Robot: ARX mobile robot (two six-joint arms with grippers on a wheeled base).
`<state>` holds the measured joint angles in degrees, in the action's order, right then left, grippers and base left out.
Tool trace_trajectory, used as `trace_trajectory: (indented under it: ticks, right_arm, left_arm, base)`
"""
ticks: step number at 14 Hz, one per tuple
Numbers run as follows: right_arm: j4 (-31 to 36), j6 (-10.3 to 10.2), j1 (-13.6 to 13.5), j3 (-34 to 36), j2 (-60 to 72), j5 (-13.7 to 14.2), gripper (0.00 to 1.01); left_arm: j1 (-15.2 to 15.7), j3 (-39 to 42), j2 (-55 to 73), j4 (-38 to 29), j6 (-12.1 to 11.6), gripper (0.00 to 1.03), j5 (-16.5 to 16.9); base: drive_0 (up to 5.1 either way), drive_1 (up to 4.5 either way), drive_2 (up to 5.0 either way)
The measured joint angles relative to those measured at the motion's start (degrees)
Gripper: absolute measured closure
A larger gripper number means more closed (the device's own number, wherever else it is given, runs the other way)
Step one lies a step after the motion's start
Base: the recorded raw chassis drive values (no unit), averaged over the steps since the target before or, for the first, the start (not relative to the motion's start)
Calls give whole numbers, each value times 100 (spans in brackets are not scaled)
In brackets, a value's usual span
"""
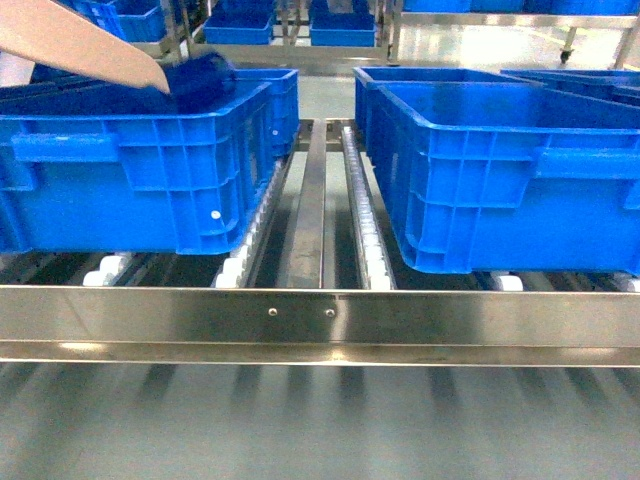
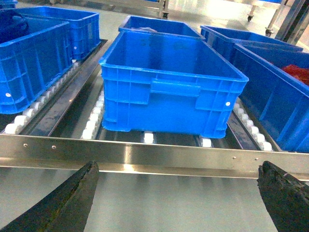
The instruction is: Place part in tray to right shelf
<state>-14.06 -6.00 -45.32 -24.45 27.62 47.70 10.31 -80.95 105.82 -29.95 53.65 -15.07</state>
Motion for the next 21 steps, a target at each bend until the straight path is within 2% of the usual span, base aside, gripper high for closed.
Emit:
trace_trajectory:
  ticks: [9,11,12,13,14,15,16,17,18,19,20,21]
  right_arm:
    - [-2,0,0,0,0,0,3]
    - [-2,0,0,0,0,0,3]
    - [0,0,0,0,0,0,3]
    - [0,0,0,0,0,0,3]
    - [11,0,0,0,2,-2,3]
    - [1145,173,251,382,-313,-470,13]
    - [1652,363,710,846,-831,-951,26]
    - [1628,439,1222,1104,-1204,-1329,39]
    - [1554,481,1639,1255,-1375,-1823,51]
    - [1502,511,2024,1403,-1593,-2247,64]
    - [1471,540,2448,1526,-1784,-2651,79]
    - [1443,546,2774,1646,-1932,-2949,92]
  left_arm:
    - [103,1561,-1447,-501,422,89,656]
    - [240,2907,-3128,-446,590,89,911]
    - [354,3604,-4081,-103,634,89,901]
    - [396,4422,-5134,284,614,89,839]
    - [356,5031,-6041,743,435,89,826]
    - [442,5064,-6712,1827,-658,89,1956]
    - [275,5274,-7101,2122,-2015,89,2579]
    - [70,5707,-7377,2072,-3182,89,2669]
    - [-57,6026,-7486,2004,-4144,89,2590]
    - [-144,6341,-7602,1952,-4754,89,2341]
    - [-258,6607,-7801,1912,-5038,89,2232]
    - [-385,6769,-7991,1810,-5147,89,2177]
  base:
    - [0,0,0]
    - [0,0,0]
    - [0,0,0]
    - [0,0,0]
    - [0,0,0]
    - [0,0,0]
    - [0,0,0]
    - [0,0,0]
    - [0,0,0]
    - [0,0,0]
    - [0,0,0]
    - [0,0,0]
